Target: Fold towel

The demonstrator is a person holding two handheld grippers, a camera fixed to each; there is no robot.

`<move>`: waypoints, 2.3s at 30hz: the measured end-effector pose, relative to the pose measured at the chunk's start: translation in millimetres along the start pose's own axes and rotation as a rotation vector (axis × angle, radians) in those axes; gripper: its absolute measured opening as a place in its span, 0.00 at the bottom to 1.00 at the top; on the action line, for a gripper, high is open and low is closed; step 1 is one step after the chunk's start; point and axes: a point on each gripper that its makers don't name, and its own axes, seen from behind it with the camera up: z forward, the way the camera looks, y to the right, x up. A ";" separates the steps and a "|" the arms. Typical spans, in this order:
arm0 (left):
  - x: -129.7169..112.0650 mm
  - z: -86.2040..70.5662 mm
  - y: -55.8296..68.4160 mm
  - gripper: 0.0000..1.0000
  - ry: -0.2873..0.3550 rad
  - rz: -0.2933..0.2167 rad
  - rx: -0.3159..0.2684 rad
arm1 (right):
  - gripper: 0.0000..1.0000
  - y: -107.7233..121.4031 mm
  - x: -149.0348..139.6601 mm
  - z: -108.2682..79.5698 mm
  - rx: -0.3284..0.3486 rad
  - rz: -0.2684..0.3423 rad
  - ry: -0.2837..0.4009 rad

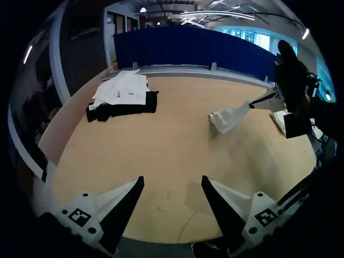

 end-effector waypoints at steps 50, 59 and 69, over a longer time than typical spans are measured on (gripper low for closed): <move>22.8 11.8 18.4 1.00 0.006 0.051 -0.030 | 0.03 159.8 26.5 -110.0 -0.230 0.031 0.086; 26.6 17.0 24.6 1.00 0.000 0.067 -0.034 | 0.03 212.2 -7.9 -134.7 -0.295 0.065 0.048; 33.3 22.1 35.9 1.00 -0.006 0.094 -0.040 | 0.03 261.3 -49.5 -157.5 -0.352 0.100 -0.006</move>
